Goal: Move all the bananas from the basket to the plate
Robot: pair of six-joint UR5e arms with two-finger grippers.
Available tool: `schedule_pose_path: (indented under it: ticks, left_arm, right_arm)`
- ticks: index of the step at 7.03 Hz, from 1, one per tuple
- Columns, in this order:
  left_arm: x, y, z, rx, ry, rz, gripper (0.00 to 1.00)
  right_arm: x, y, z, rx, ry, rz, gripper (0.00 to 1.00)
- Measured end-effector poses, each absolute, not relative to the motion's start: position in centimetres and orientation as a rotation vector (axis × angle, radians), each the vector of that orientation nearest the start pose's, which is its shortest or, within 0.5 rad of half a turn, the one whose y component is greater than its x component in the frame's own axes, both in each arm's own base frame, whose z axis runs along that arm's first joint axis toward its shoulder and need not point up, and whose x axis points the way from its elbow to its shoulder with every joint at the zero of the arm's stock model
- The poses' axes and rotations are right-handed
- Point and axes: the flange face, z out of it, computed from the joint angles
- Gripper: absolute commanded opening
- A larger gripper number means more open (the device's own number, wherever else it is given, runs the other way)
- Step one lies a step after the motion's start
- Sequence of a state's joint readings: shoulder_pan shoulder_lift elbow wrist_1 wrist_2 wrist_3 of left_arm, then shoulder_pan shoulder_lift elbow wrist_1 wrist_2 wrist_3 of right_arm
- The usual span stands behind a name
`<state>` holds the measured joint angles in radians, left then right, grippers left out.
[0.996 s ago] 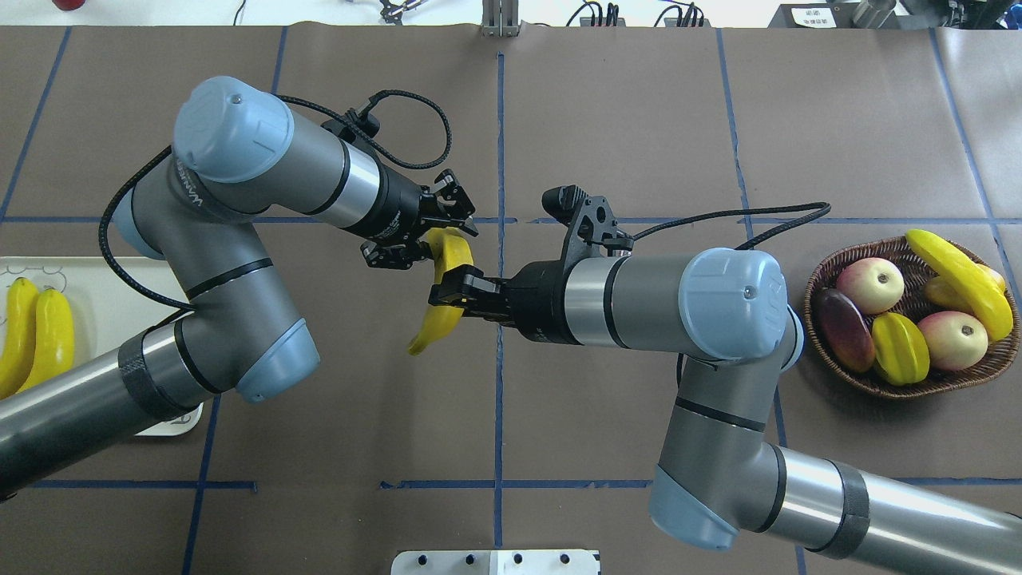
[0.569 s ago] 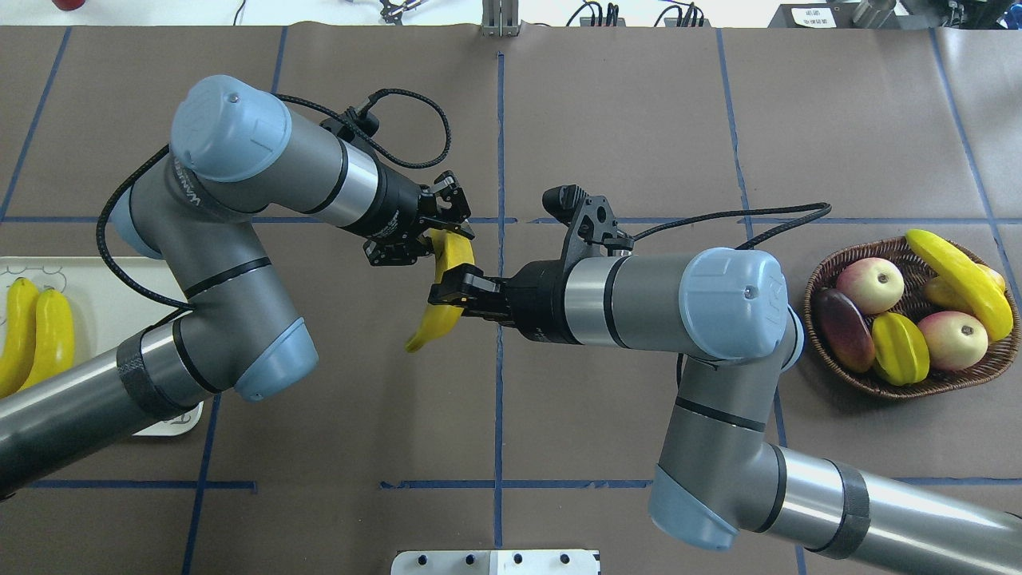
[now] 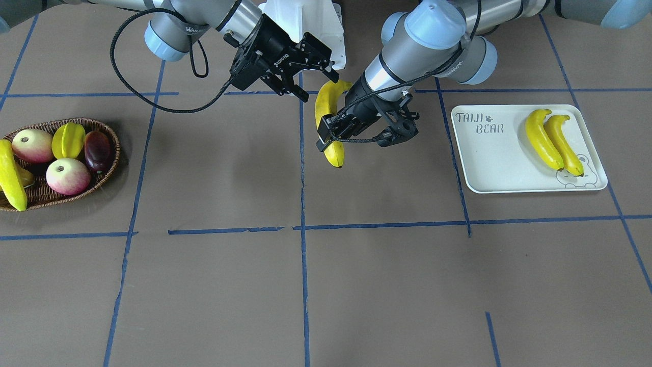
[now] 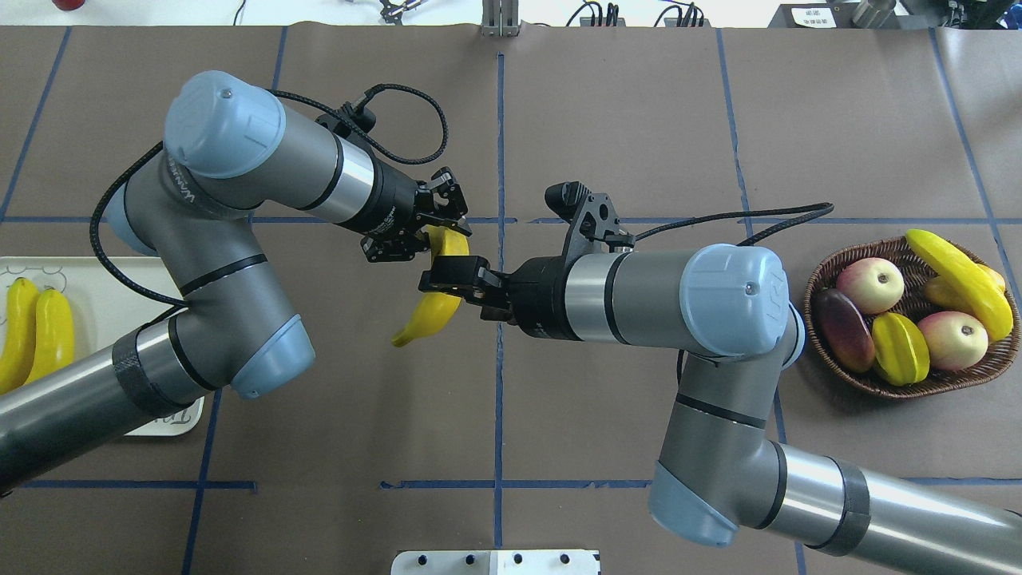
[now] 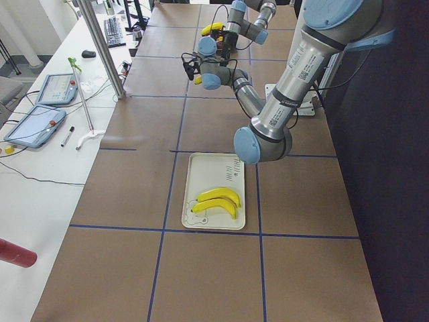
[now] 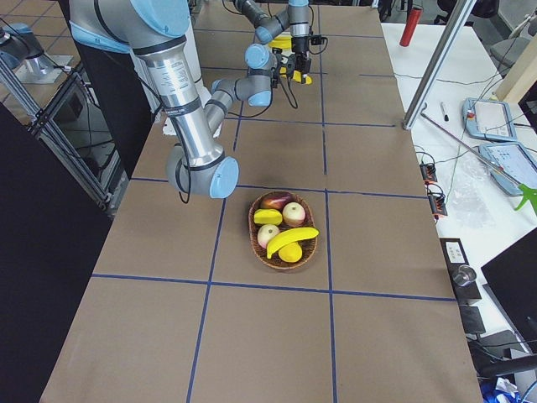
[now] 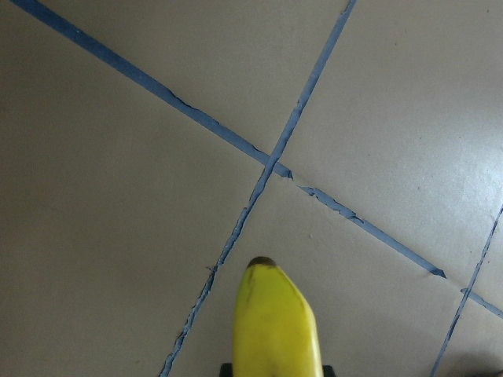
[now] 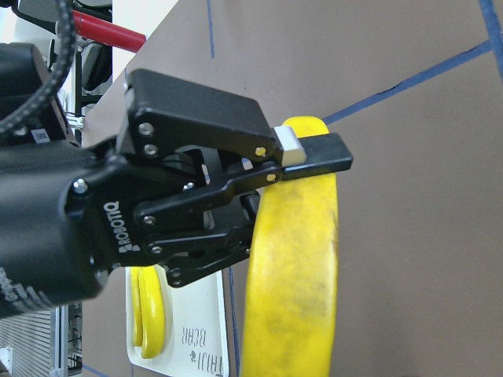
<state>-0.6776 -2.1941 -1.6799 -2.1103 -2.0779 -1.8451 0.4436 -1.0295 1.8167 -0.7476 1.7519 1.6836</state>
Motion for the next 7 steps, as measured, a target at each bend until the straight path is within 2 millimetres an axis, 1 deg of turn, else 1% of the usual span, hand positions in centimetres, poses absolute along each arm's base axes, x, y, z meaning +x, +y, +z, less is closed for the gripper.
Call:
schedule_pose_path:
  ticks: [1, 2, 3, 4, 5, 6, 7]
  left_arm:
    - [45.1, -47.8, 17.8, -0.178, 1.309, -0.497, 0.00]
    - [44.4, -48.3, 18.8, -0.178, 1.293, -0.515, 0.00]
    - [43.5, -48.8, 21.2, -0.181, 1.262, -0.545, 0.00]
    - [42.3, -49.4, 24.0, -0.183, 1.225, -0.581, 0.00]
    - [41.2, -49.8, 26.2, -0.175, 1.196, -0.599, 0.00]
    - [40.2, -50.1, 28.6, -0.151, 1.163, -0.587, 0.00]
    - [39.2, -50.2, 30.9, -0.124, 1.125, -0.559, 0.00]
  right_arm:
    - [-48.0, -36.6, 14.8, 0.127, -1.581, 0.296, 1.00]
    - [-47.7, -37.7, 15.3, 0.113, -1.521, 0.303, 1.00]
    - [-47.3, -38.7, 16.0, 0.094, -1.448, 0.300, 1.00]
    - [-47.3, -39.7, 17.0, 0.085, -1.359, 0.288, 1.00]
    - [-47.2, -40.4, 17.9, 0.082, -1.274, 0.273, 1.00]
    - [-46.4, -41.1, 18.5, 0.071, -1.183, 0.253, 1.00]
    - [-45.1, -41.4, 18.7, 0.062, -1.101, 0.227, 1.00]
